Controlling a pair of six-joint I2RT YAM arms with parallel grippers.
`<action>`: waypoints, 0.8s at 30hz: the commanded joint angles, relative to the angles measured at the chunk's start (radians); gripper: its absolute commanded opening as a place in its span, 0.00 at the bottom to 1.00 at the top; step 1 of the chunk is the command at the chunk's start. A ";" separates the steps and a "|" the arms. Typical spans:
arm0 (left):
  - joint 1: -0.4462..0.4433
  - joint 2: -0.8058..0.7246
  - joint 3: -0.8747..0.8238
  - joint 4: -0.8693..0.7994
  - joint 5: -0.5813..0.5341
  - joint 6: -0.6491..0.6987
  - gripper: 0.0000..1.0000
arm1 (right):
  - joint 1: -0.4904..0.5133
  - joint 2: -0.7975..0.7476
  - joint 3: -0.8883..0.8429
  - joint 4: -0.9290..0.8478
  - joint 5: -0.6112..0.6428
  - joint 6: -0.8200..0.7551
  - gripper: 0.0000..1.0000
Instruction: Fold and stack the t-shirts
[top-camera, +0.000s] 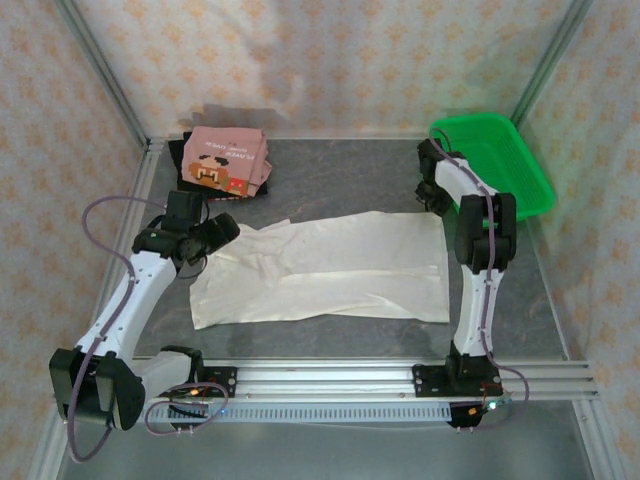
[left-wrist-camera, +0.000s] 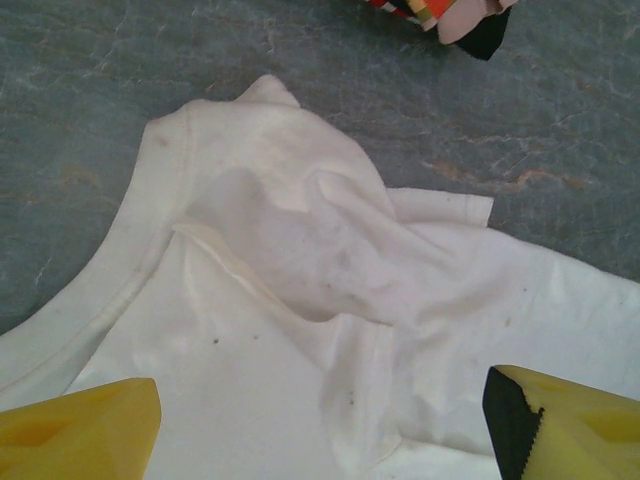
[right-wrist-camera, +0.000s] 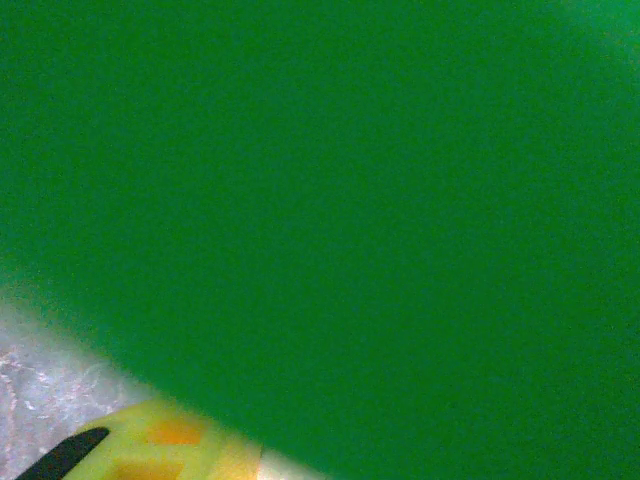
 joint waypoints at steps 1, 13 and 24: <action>-0.003 -0.021 -0.025 -0.029 -0.036 -0.017 0.85 | -0.003 0.013 0.012 -0.093 0.051 -0.063 0.37; -0.003 -0.032 -0.071 -0.021 -0.042 -0.032 0.85 | -0.001 0.031 -0.022 -0.088 0.012 -0.127 0.37; -0.004 -0.058 -0.103 -0.032 -0.057 -0.044 0.86 | 0.007 0.065 -0.072 -0.083 0.026 -0.130 0.33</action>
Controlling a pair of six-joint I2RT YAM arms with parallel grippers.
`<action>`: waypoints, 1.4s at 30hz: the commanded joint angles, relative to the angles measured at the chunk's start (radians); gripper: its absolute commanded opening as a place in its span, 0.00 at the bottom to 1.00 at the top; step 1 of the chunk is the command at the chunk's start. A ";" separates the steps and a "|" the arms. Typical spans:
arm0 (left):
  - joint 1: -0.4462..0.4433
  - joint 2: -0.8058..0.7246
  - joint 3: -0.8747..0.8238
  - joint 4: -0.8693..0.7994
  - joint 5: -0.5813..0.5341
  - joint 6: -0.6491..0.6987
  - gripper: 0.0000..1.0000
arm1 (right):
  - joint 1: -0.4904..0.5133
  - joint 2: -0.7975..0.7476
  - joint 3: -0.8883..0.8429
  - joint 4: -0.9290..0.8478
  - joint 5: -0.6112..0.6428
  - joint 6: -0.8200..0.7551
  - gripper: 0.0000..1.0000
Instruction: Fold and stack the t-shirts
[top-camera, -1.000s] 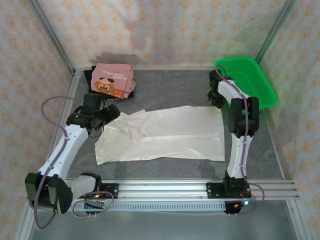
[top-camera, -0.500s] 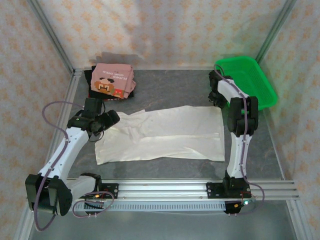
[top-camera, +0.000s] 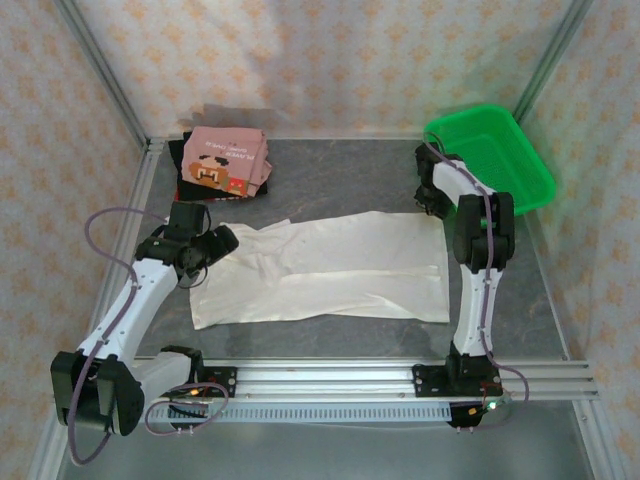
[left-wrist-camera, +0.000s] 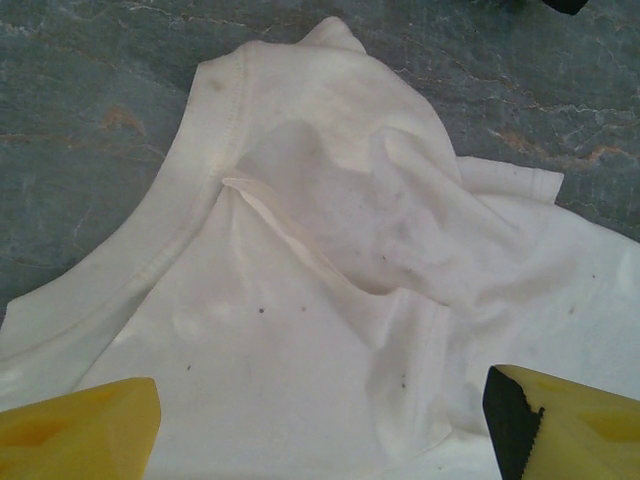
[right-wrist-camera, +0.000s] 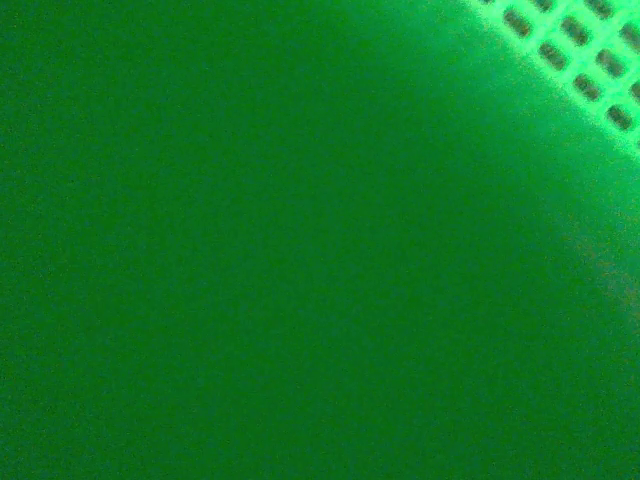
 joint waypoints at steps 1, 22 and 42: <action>-0.003 -0.034 -0.019 -0.024 -0.035 -0.019 0.85 | 0.002 0.050 -0.050 -0.076 0.007 -0.035 0.32; -0.003 -0.068 -0.052 -0.025 -0.033 -0.040 0.86 | -0.003 0.081 0.018 -0.150 0.036 -0.082 0.00; -0.046 0.400 0.004 -0.003 -0.052 -0.130 0.56 | 0.002 -0.408 -0.233 0.015 -0.022 -0.175 0.00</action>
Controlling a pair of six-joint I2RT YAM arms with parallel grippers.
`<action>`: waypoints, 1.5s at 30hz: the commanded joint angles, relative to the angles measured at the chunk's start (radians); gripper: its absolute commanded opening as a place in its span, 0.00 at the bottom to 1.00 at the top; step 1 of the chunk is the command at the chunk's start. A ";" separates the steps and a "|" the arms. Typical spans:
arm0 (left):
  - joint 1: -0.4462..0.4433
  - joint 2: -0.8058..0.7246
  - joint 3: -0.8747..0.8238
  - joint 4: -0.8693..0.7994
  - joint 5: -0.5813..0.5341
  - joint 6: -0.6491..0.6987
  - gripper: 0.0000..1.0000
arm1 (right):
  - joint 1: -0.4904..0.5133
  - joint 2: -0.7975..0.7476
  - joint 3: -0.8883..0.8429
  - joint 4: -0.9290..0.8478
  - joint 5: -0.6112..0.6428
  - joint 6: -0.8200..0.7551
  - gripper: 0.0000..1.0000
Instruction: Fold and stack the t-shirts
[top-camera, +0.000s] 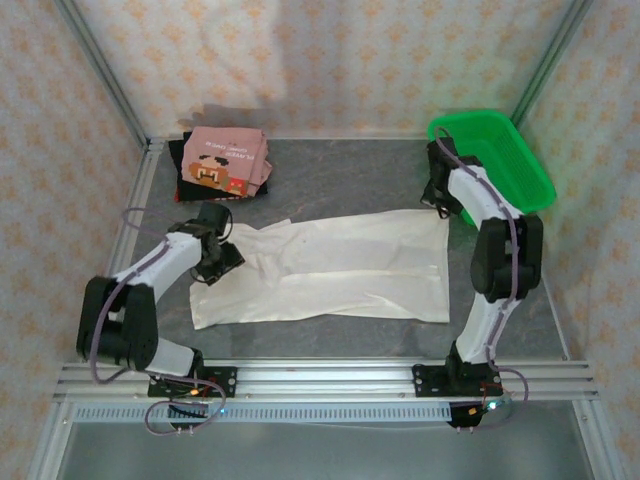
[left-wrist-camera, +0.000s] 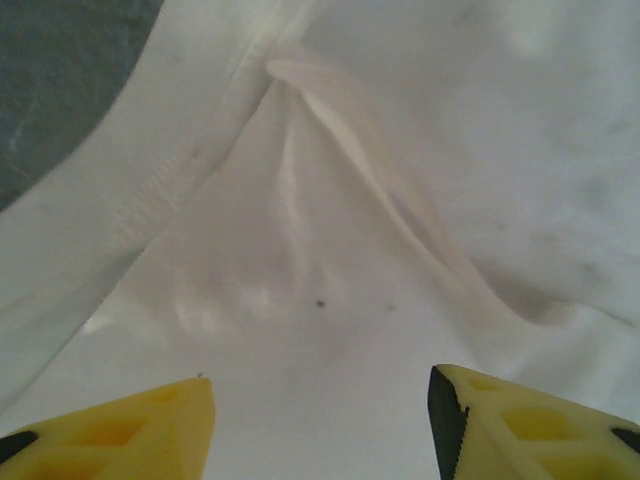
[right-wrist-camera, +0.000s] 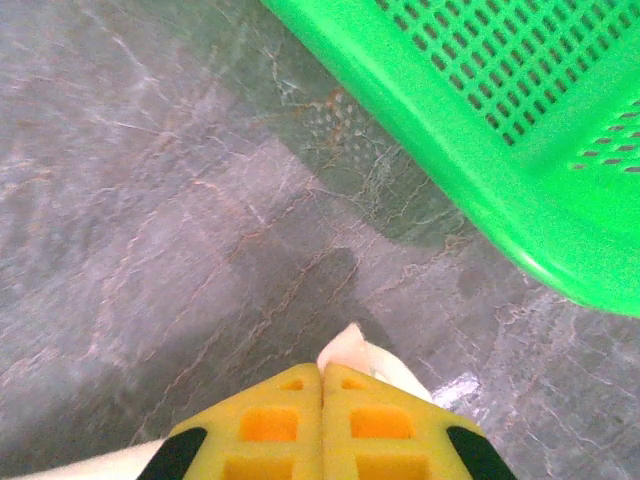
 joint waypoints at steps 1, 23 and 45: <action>-0.012 0.049 -0.009 -0.026 -0.056 -0.050 0.55 | -0.003 -0.084 -0.040 0.009 -0.010 -0.028 0.00; -0.143 -0.071 0.161 -0.218 -0.042 -0.158 0.70 | 0.004 -0.280 -0.333 -0.059 0.051 -0.070 0.00; -0.177 0.677 0.995 -0.317 0.136 0.621 0.68 | 0.109 -0.536 -0.555 -0.065 0.097 -0.129 0.00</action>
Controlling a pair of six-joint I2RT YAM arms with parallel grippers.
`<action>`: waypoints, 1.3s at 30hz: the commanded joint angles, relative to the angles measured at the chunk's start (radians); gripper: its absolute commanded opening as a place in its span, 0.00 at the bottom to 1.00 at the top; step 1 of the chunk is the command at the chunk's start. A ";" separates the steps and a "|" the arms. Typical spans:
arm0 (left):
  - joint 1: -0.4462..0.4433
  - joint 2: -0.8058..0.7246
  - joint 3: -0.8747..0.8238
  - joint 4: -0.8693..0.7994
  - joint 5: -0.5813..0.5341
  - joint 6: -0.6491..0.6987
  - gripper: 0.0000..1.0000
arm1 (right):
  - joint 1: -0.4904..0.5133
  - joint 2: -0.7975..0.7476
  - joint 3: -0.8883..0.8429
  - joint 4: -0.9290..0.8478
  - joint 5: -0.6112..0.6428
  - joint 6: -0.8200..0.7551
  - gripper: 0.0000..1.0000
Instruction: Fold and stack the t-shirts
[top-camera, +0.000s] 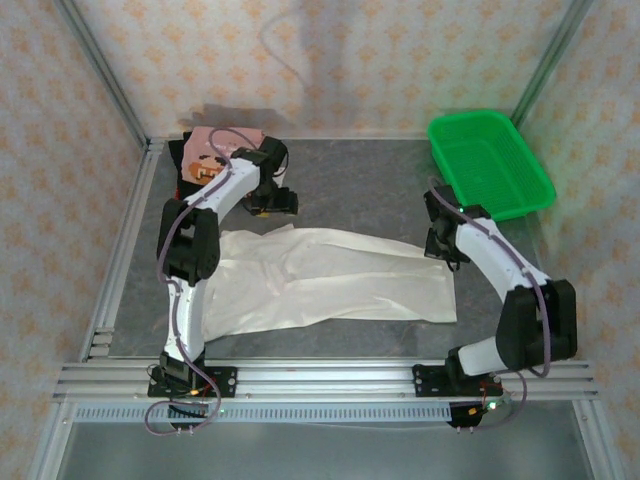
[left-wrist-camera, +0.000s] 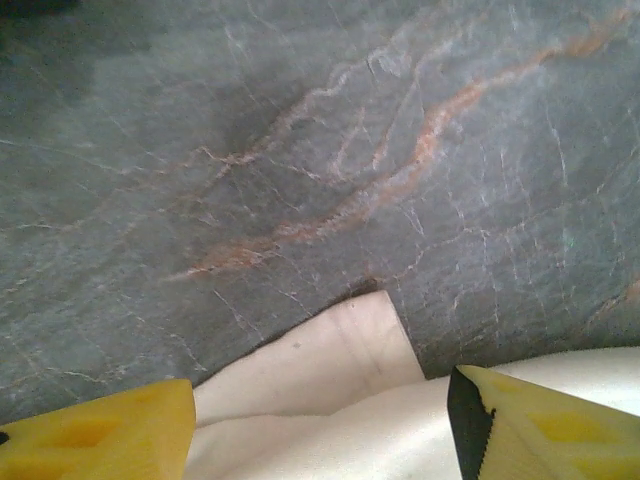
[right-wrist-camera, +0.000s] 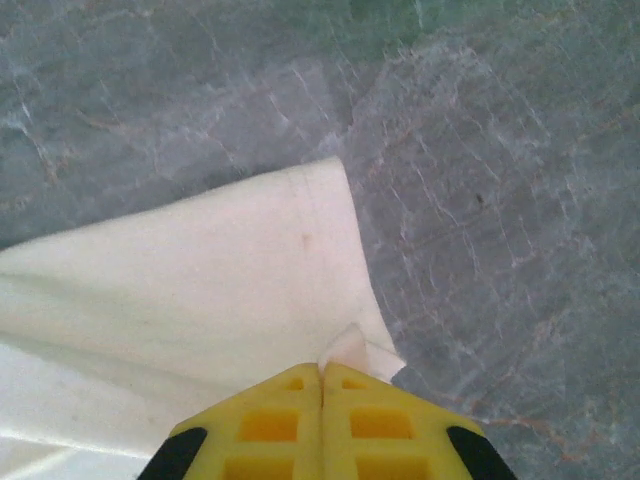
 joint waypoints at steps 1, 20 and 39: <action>-0.017 -0.016 0.008 -0.042 0.022 0.099 0.68 | 0.010 -0.083 -0.047 -0.015 0.039 0.004 0.00; -0.062 0.136 0.057 -0.066 -0.076 0.079 0.63 | 0.022 -0.094 -0.045 -0.044 0.020 0.024 0.00; -0.070 0.178 0.109 -0.031 -0.188 0.036 0.08 | 0.022 -0.109 -0.064 -0.030 0.018 0.031 0.00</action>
